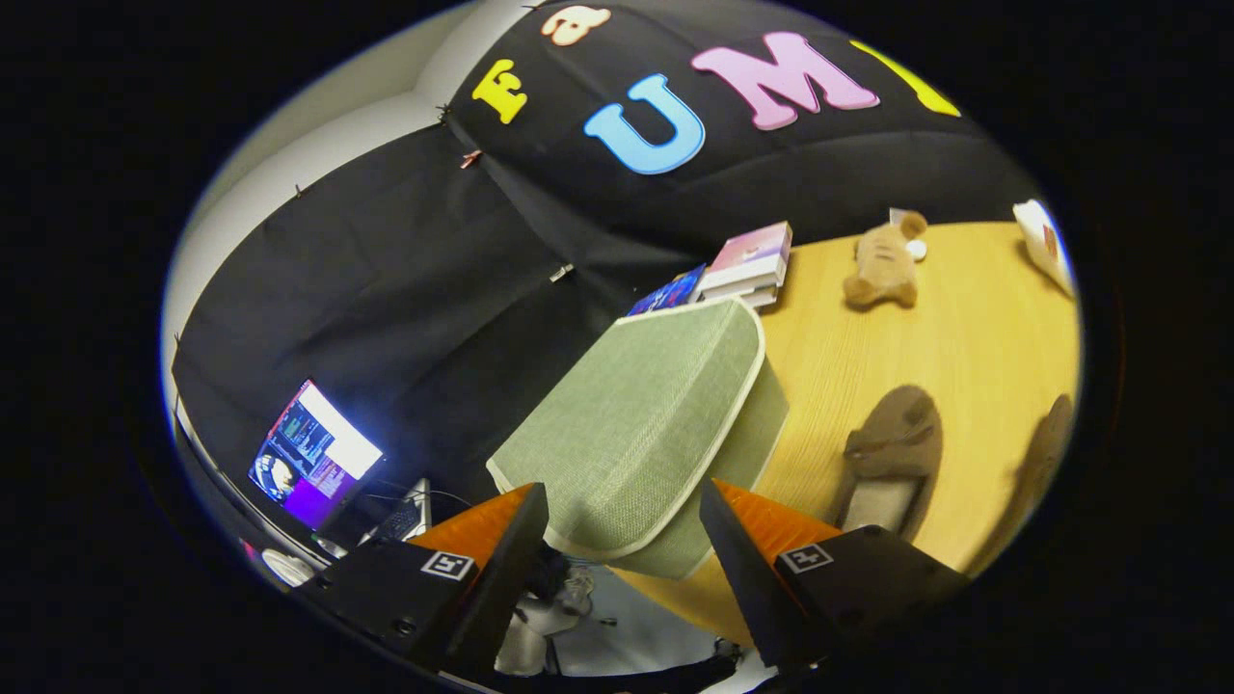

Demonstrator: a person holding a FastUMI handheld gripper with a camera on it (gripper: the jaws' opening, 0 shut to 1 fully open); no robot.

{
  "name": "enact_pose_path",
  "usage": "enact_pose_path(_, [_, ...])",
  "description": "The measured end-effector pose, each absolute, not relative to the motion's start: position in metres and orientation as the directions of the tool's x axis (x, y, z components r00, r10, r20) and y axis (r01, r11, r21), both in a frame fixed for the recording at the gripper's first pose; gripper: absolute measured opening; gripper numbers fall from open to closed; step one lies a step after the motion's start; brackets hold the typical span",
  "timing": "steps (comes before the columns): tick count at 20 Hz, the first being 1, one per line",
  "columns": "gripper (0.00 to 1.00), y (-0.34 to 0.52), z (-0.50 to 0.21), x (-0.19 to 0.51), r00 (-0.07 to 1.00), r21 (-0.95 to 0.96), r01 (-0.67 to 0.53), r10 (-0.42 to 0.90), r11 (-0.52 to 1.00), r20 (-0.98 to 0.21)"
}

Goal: Open the storage box then place both shoes into the box .Put the left shoe in first, then the right shoe, with the right side of both shoes facing outward in a uniform manner.

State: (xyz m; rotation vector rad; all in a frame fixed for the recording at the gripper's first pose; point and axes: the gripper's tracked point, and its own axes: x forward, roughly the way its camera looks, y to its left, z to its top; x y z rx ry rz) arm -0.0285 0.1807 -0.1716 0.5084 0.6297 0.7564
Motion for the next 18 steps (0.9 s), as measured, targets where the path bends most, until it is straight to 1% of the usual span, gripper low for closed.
enact_pose_path(2, [0.98, 0.185, -0.182, -0.025, 0.531, 0.703, -0.414, 0.781, 0.578, -0.329])
enact_pose_path(4, [0.98, 0.194, -0.190, -0.027, 0.486, 0.778, -0.377, 0.822, 0.503, -0.297])
enact_pose_path(6, [0.98, 0.206, -0.194, -0.032, 0.434, 0.815, -0.366, 0.857, 0.449, -0.277])
enact_pose_path(8, [0.98, 0.211, -0.196, -0.033, 0.404, 0.856, -0.330, 0.879, 0.398, -0.253])
enact_pose_path(10, [0.98, 0.218, -0.200, -0.035, 0.370, 0.882, -0.294, 0.894, 0.369, -0.251])
enact_pose_path(12, [0.98, 0.219, -0.199, -0.034, 0.358, 0.892, -0.282, 0.901, 0.353, -0.244])
enact_pose_path(13, [0.96, 0.219, -0.199, -0.035, 0.350, 0.896, -0.275, 0.904, 0.349, -0.245])
enact_pose_path(14, [0.95, 0.218, -0.198, -0.034, 0.345, 0.900, -0.266, 0.906, 0.345, -0.246])
enact_pose_path(15, [0.88, 0.217, -0.199, -0.034, 0.342, 0.904, -0.254, 0.906, 0.345, -0.250])
enact_pose_path(16, [0.86, 0.216, -0.199, -0.035, 0.334, 0.910, -0.234, 0.907, 0.342, -0.255])
enact_pose_path(17, [0.80, 0.215, -0.199, -0.034, 0.329, 0.912, -0.224, 0.908, 0.343, -0.261])
enact_pose_path(18, [0.80, 0.214, -0.198, -0.033, 0.328, 0.914, -0.219, 0.908, 0.341, -0.260])
